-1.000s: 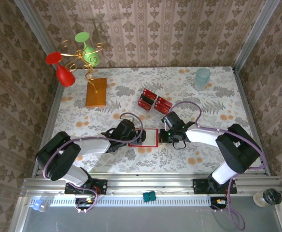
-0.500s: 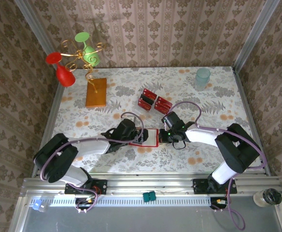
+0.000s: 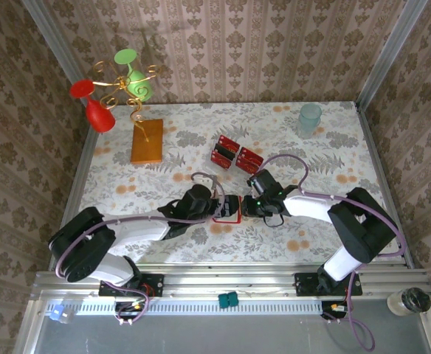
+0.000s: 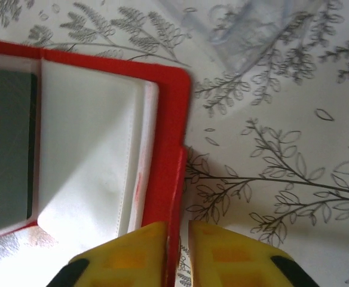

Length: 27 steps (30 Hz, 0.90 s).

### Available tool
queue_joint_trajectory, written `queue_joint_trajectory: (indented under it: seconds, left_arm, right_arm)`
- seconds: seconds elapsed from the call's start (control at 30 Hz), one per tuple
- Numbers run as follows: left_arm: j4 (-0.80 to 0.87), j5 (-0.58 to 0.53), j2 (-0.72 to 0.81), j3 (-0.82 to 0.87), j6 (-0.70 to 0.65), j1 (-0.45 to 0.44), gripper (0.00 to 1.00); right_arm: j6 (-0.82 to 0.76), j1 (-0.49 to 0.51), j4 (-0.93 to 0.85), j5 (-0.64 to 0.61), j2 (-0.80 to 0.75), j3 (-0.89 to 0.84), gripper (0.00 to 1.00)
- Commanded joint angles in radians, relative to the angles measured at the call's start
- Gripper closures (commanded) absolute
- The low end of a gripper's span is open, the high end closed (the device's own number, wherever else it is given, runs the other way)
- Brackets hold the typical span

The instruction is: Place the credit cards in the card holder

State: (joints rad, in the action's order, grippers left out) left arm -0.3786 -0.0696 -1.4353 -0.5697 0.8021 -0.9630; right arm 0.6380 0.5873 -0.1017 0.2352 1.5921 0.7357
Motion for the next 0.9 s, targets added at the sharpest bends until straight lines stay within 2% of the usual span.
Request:
queue_joint_trajectory:
  seconds: [0.0, 0.1, 0.23, 0.47, 0.73, 0.87]
  left_arm:
    - [-0.052, 0.013, -0.017, -0.014, 0.027, -0.018, 0.00]
    - [-0.057, 0.011, -0.024, -0.025, 0.031, -0.027, 0.00]
    - [-0.066, 0.014, -0.039, -0.043, 0.032, -0.037, 0.00]
    - [-0.088, 0.025, -0.132, -0.097, 0.044, -0.074, 0.00]
    - [-0.198, 0.005, -0.247, -0.060, 0.099, -0.129, 0.00]
    - [-0.237, 0.007, -0.246, -0.026, 0.119, -0.131, 0.00]
  right_arm:
    - [-0.002, -0.040, -0.027, 0.025, -0.049, 0.014, 0.69]
    - [-0.009, -0.080, -0.080, 0.022, -0.110, 0.017, 0.61]
    - [-0.009, -0.149, -0.163, -0.022, -0.189, 0.009, 0.57]
    - [-0.007, -0.257, -0.196, -0.006, -0.300, -0.054, 0.57]
    - [-0.015, -0.293, -0.233, 0.022, -0.369, -0.089, 0.58]
    - [-0.024, -0.299, -0.256, 0.026, -0.383, -0.084, 0.59]
